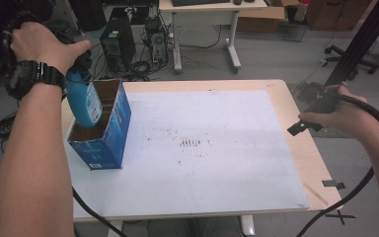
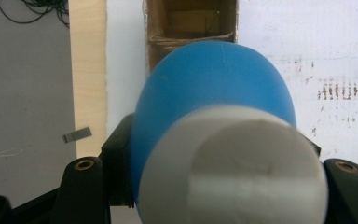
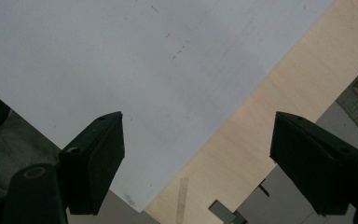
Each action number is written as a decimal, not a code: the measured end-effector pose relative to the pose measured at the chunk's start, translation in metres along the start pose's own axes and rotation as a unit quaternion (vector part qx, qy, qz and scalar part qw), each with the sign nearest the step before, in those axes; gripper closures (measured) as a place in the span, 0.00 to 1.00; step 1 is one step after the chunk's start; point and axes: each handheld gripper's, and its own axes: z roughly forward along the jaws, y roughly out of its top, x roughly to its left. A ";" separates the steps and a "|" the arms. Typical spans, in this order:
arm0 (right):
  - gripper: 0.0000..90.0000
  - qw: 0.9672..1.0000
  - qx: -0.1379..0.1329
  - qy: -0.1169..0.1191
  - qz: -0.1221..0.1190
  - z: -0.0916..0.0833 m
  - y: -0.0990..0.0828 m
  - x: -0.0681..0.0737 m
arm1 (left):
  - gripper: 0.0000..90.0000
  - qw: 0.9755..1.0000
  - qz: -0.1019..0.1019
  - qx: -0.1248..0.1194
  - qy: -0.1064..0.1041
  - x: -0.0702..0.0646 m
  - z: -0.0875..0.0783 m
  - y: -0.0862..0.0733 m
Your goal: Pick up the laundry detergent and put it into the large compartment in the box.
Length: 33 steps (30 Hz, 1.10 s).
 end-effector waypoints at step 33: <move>0.19 1.000 0.012 0.002 -0.004 0.008 0.005 0.004 | 0.42 1.000 -0.005 0.014 -0.004 0.008 0.036 -0.001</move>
